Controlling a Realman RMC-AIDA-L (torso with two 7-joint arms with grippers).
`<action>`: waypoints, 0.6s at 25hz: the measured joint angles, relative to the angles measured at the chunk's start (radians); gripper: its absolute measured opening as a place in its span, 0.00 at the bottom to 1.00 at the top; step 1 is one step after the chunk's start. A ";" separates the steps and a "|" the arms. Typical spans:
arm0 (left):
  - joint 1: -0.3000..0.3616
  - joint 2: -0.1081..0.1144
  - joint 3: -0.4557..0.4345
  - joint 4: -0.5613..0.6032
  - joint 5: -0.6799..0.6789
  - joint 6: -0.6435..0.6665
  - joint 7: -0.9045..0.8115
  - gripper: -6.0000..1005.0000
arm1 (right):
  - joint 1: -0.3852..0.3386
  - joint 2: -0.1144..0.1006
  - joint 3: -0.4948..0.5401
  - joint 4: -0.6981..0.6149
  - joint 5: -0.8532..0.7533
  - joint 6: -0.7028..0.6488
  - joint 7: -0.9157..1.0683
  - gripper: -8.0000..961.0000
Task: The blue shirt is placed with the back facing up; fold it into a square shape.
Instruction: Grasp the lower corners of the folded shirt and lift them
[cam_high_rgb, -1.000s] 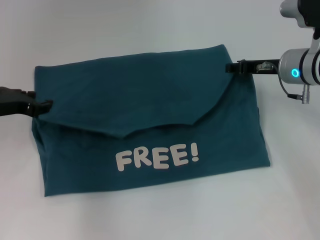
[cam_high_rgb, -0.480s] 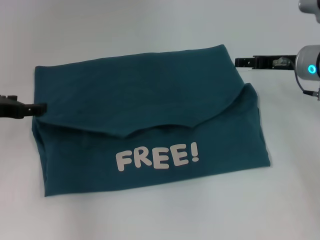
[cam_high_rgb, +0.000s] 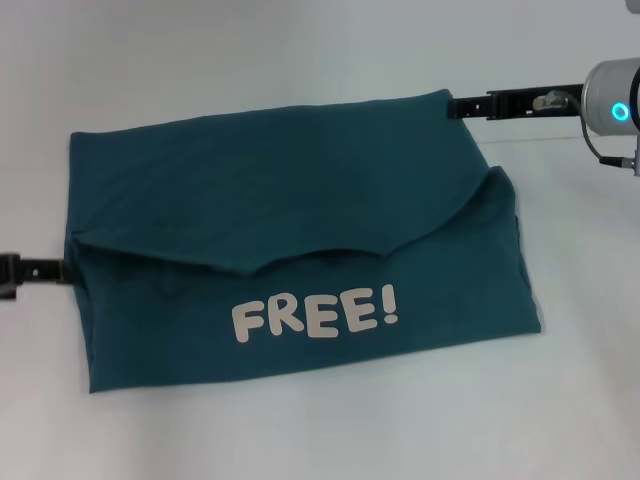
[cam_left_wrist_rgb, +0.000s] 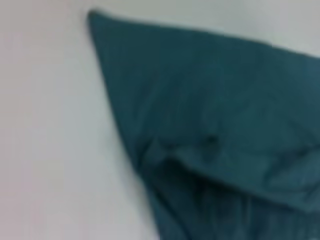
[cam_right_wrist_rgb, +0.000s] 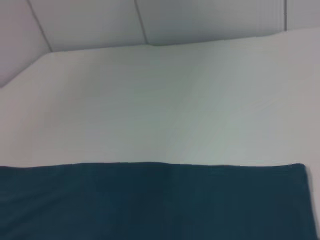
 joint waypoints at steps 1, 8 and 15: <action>0.000 0.000 0.000 0.002 0.009 0.013 -0.016 0.93 | 0.000 0.000 0.000 -0.004 0.000 -0.006 0.000 0.96; -0.002 0.000 0.006 0.006 0.087 0.102 -0.133 0.93 | 0.002 -0.002 -0.017 -0.032 -0.040 -0.052 0.005 0.96; -0.018 0.005 0.008 -0.037 0.115 0.097 -0.200 0.93 | -0.008 0.005 -0.021 -0.058 -0.071 -0.066 0.002 0.96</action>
